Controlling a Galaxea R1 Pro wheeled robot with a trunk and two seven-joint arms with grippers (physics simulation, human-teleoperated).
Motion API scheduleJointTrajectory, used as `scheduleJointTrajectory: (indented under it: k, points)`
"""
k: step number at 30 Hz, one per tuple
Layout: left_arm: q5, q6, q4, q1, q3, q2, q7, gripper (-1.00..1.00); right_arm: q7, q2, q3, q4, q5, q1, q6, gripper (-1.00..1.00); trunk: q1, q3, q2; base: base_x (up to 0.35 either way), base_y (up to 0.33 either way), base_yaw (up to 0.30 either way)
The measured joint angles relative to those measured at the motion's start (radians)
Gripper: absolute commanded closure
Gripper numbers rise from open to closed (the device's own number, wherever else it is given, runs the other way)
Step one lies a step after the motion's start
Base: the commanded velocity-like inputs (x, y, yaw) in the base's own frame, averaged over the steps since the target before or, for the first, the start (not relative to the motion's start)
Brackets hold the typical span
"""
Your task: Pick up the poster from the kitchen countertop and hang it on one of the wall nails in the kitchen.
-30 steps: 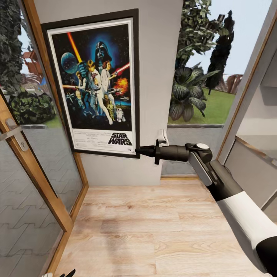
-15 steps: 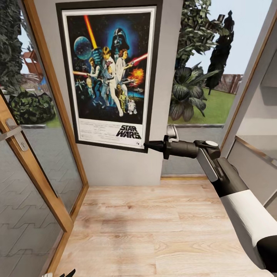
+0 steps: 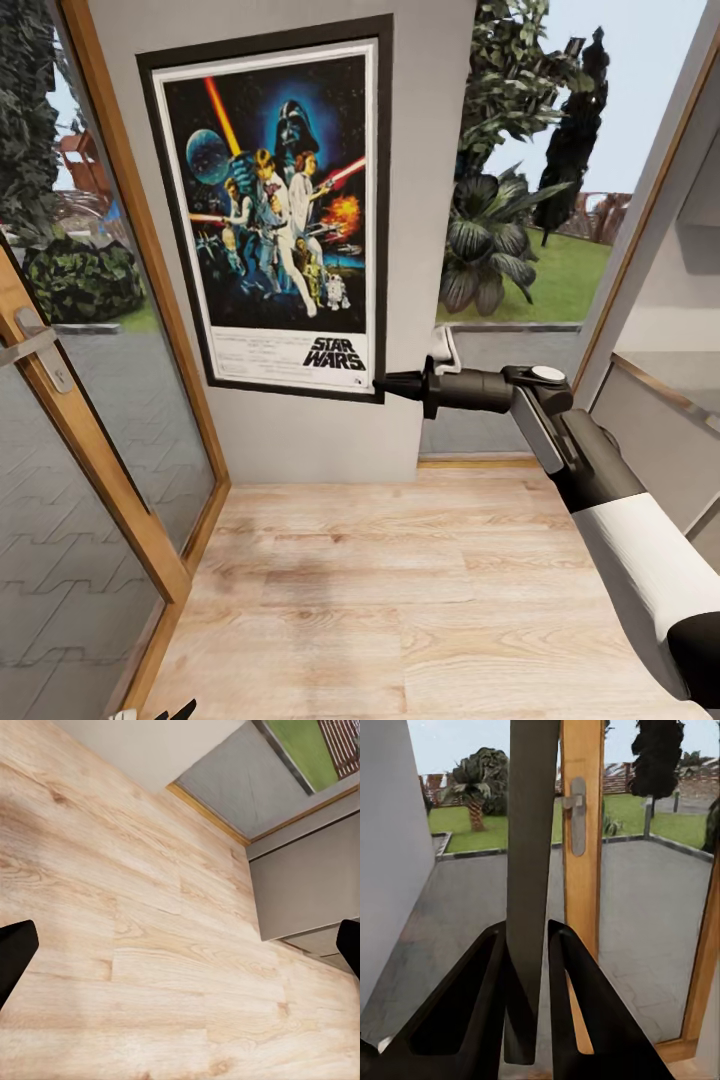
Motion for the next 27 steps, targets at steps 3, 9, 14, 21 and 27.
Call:
scheduleJointTrajectory:
  k: [3,9,14,21,27]
  points:
    - [0.000,0.000,0.000,0.000,0.000,0.000,0.000,-1.00,0.001,0.000,0.000,0.000,0.004,0.000,0.000,1.00,0.000,0.000,0.000,0.000,0.000,0.000]
    - [0.000,0.000,0.000,0.000,0.000,0.000,0.000,-1.00,0.001,0.000,0.000,0.000,0.006,0.000,0.000,1.00,0.000,0.000,0.000,0.000,0.000,0.000]
    - [0.000,0.000,0.000,0.000,0.000,0.000,0.000,-1.00,0.001,0.000,0.000,0.000,0.006,0.000,0.000,1.00,0.000,0.000,0.000,0.000,0.000,0.000]
    - [0.000,0.000,0.000,0.000,0.000,0.001,0.000,-1.00,0.001,0.000,0.000,0.000,0.007,0.000,0.001,1.00,0.000,0.000,0.000,0.000,0.000,0.000]
    - [0.000,0.000,0.000,0.000,0.000,0.002,0.000,-1.00,0.001,0.000,-0.001,-0.003,0.006,0.000,0.001,1.00,0.000,0.000,0.000,0.000,0.000,0.000]
